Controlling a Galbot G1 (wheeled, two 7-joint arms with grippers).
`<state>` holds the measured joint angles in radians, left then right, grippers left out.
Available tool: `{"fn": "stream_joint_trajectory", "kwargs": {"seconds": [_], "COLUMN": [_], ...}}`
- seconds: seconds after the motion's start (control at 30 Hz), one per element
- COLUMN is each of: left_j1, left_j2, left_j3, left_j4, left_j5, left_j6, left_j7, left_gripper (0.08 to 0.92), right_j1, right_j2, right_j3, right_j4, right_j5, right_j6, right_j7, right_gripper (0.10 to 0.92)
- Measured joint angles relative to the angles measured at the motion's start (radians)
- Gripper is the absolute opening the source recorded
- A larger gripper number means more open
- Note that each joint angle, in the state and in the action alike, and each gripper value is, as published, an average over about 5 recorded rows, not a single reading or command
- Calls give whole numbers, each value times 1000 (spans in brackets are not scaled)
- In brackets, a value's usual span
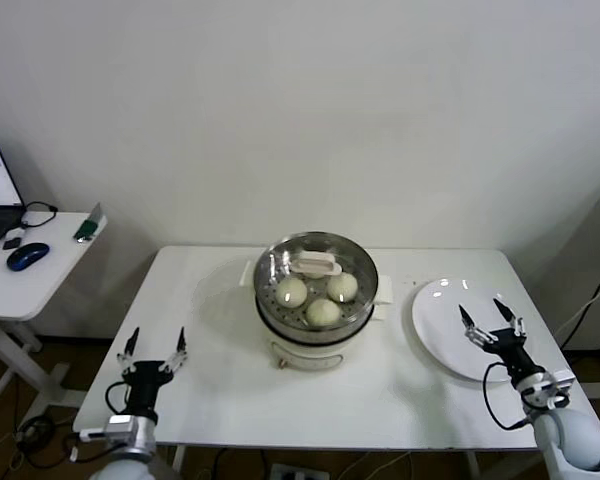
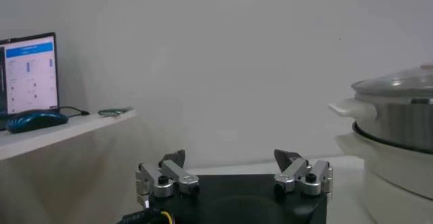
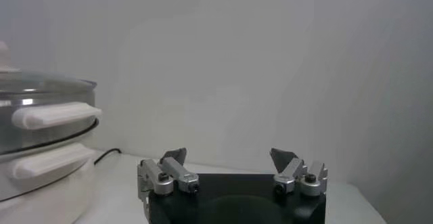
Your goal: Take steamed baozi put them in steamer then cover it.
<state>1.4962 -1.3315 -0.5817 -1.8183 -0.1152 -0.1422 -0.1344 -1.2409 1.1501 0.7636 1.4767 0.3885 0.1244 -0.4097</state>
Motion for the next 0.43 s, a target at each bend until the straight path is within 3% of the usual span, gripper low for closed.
{"fn": "stream_joint_trajectory", "kwargs": {"seconds": [0.43], "left_j1": [5], "left_j2": [-3], "left_j3": [-3], "left_j4": [-1], "left_j5": [8], "left_j6": [-12], "left_j7": [20], "left_gripper": [823], "right_j1": [-4], "right_j2": [5], "right_j3": [3], "right_j4": [-3], "right_j5": [-9], "right_j6": [3], "right_j7": [0], "right_gripper": [823]}}
